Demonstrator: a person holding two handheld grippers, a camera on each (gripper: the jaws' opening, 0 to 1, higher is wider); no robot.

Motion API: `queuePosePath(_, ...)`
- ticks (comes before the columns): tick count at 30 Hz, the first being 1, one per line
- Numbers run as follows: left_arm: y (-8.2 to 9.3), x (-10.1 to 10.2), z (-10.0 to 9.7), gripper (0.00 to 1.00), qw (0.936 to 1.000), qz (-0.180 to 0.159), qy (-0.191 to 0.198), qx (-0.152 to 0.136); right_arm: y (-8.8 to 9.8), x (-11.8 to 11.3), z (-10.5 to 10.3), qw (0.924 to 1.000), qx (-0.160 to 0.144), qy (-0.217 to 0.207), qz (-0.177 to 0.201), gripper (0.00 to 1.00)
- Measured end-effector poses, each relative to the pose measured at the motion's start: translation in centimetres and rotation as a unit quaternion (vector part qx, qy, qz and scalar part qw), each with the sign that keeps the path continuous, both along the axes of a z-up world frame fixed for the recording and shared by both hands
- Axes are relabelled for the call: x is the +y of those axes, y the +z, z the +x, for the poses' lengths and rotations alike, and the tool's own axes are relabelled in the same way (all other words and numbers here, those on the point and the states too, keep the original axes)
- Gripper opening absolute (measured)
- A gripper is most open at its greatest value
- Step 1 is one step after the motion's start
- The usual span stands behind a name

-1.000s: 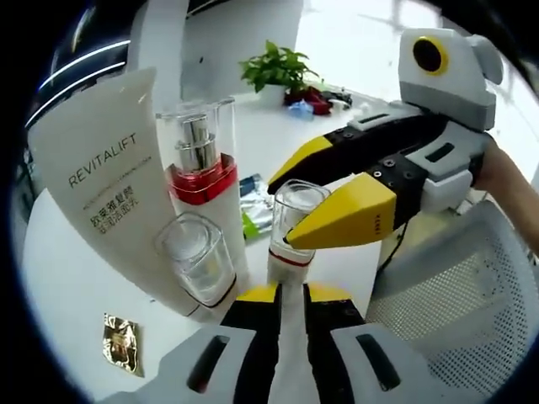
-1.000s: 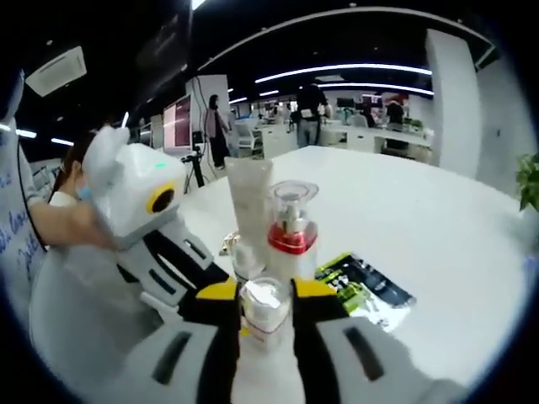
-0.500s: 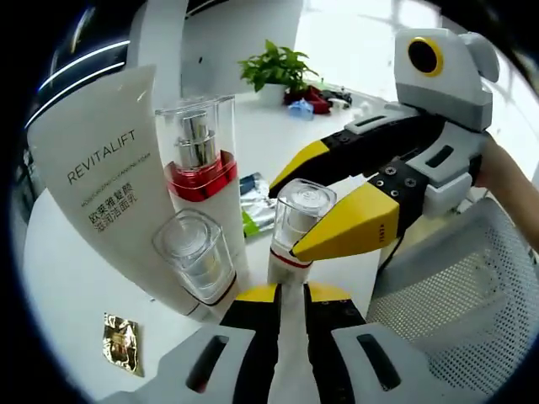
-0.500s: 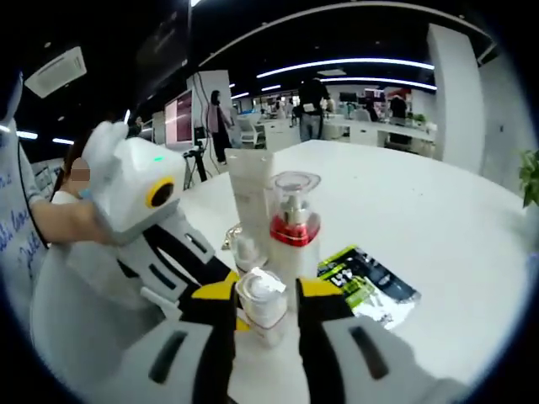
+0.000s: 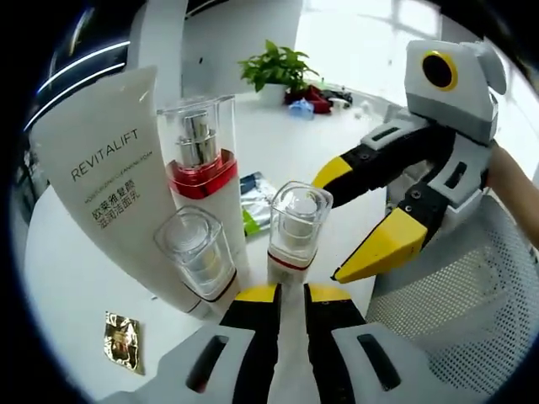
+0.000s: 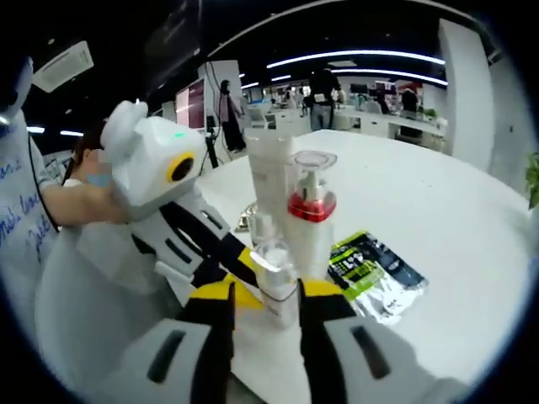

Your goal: Arrange the skincare products in the storage area until every visible bottle or jar stands upright without overlapping.

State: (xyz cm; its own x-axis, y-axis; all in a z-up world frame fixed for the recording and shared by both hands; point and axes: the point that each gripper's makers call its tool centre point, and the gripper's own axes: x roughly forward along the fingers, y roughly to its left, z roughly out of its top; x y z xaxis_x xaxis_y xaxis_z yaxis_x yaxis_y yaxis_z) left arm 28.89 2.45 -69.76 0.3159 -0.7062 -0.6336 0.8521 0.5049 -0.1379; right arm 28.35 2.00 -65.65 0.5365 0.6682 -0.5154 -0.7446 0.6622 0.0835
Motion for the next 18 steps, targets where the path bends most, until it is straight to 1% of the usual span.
queuePosePath(4, 0.1, 0.0, 0.0, 0.07, 1.0, -0.001, 0.0, -0.001, -0.4, -0.3, 0.0, 1.0, 0.007, -0.003, -0.002, 0.29)
queuePosePath(10, 0.4, 0.1, -0.2, 0.07, 1.0, -0.003, -0.003, -0.002, -1.6, -0.8, 0.3, 0.9996, 0.016, -0.005, -0.021, 0.28)
queuePosePath(15, 0.9, 0.6, -0.4, 0.08, 1.0, -0.003, -0.003, -0.005, -2.6, -1.1, 0.5, 0.999, 0.025, -0.004, -0.037, 0.26)
queuePosePath(18, 1.1, 1.1, -0.6, 0.08, 1.0, -0.002, -0.003, -0.005, -3.0, -1.2, 0.6, 0.9988, 0.03, -0.006, -0.039, 0.24)
